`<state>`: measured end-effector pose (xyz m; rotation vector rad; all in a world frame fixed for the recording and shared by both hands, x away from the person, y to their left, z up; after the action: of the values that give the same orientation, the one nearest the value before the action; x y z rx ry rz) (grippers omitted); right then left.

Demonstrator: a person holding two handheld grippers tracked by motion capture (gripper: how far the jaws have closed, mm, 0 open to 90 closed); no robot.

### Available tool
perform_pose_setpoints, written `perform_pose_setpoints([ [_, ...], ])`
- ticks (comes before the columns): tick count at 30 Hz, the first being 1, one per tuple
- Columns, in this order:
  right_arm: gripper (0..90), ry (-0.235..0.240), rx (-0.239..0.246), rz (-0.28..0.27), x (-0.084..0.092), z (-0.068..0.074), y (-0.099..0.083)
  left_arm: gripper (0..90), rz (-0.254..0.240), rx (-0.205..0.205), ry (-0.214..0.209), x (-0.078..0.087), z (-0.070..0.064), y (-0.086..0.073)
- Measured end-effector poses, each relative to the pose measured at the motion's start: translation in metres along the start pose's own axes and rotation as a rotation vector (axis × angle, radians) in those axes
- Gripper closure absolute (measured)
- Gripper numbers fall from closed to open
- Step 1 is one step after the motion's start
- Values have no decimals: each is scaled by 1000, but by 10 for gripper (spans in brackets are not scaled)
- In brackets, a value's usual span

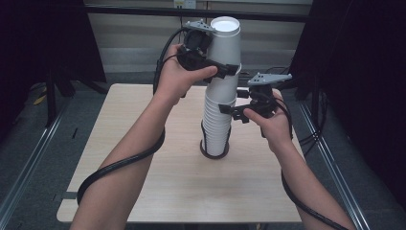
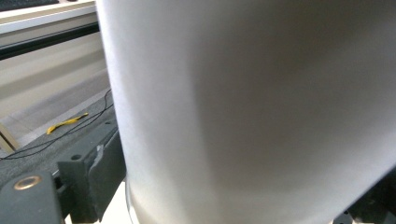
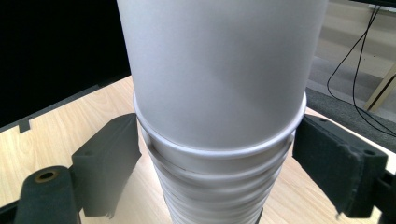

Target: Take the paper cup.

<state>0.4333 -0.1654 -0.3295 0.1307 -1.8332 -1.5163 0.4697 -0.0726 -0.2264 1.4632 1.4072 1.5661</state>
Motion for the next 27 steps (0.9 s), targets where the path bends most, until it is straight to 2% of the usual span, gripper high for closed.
perform_pose_setpoints([
  [21, 150, 2, 0, -6, 2, -2, -2, 99, -48, 1, 8, 8, 0, 11],
  [27, 149, 5, -4, -5, 2, -2, -3, 100, -58, 3, 16, 16, 0, 14],
])
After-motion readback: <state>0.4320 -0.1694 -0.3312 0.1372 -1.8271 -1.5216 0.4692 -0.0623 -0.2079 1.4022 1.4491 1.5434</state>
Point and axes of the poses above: each handheld gripper's, and its own axes: x roughly backward along the jaws, y roughly out of its top, z roughly to its left, the point moved 8 cm from there along -x, roughly forward along the jaws, and after that the axes turned 10 degrees about -y, right-handed, at the moved point
